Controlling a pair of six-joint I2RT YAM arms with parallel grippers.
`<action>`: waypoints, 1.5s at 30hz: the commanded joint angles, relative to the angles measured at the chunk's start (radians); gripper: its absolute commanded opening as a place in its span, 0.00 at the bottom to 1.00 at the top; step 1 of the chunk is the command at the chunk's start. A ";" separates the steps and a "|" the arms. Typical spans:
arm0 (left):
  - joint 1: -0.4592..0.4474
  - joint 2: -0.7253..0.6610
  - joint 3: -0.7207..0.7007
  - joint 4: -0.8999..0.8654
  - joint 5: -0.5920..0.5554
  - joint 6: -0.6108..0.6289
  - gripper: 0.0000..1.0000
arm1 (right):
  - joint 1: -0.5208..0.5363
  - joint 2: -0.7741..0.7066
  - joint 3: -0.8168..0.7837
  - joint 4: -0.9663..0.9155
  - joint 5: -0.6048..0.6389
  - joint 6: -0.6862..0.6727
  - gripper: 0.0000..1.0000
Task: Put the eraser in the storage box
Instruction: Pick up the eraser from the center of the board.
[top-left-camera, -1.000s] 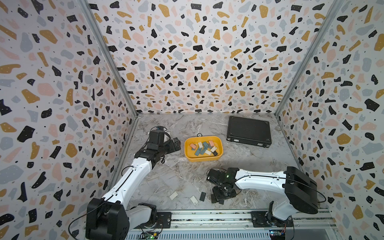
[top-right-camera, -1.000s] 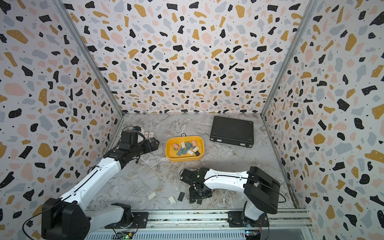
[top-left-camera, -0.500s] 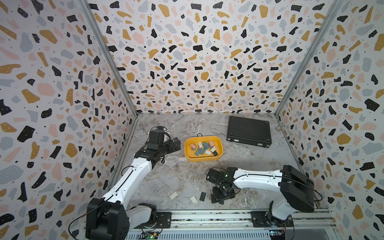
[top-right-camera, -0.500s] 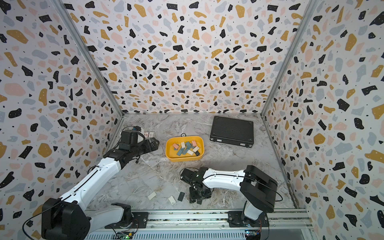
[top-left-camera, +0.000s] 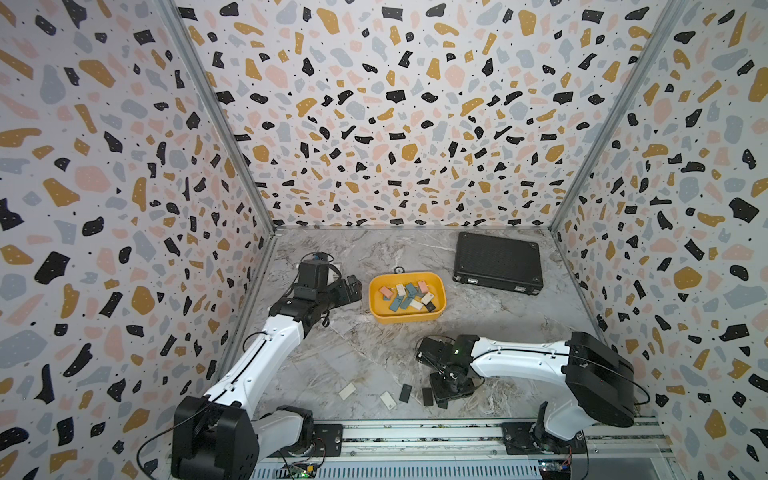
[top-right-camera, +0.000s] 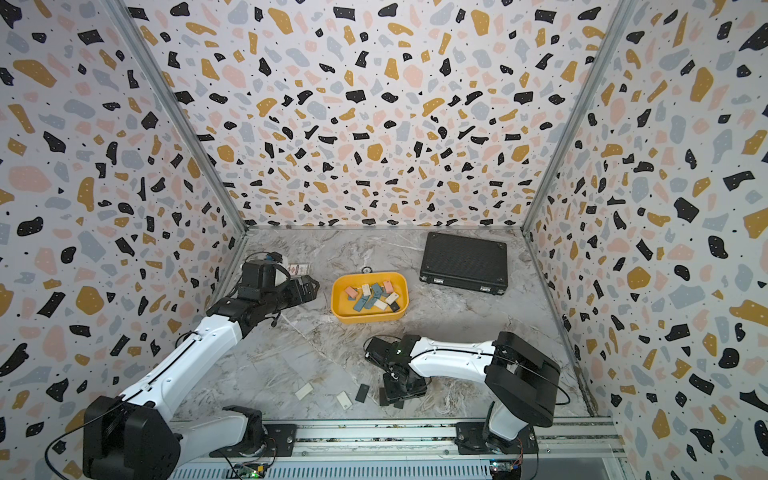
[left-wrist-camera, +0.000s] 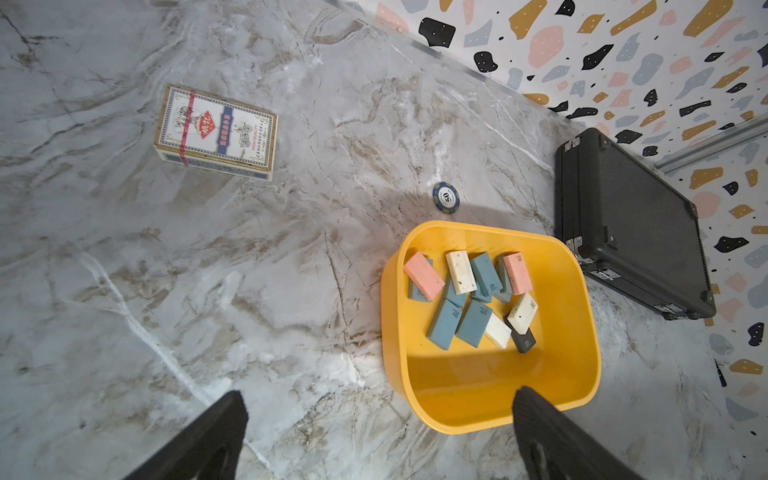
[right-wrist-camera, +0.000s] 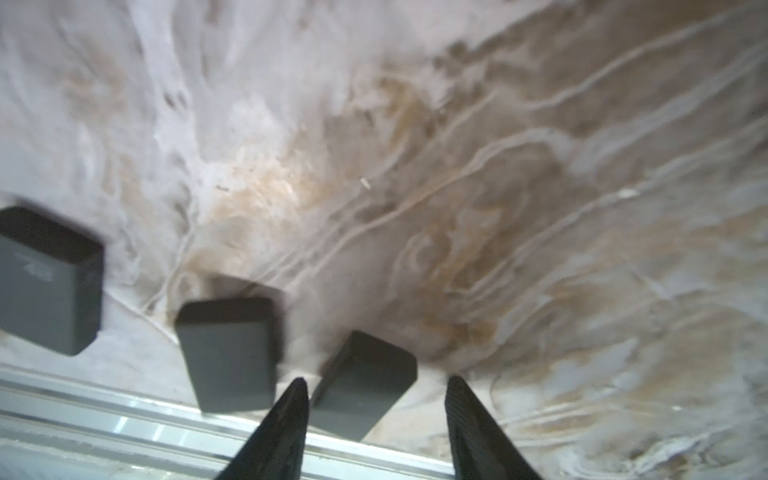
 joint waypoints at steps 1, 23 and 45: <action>0.006 -0.001 -0.001 0.029 0.011 -0.002 1.00 | -0.003 -0.061 -0.005 -0.042 0.041 0.009 0.56; 0.005 -0.003 -0.002 0.026 0.009 0.001 0.99 | 0.022 0.076 0.074 -0.048 -0.002 -0.024 0.51; 0.006 0.010 0.001 0.034 0.017 -0.002 1.00 | 0.006 0.088 0.135 -0.123 0.149 -0.099 0.24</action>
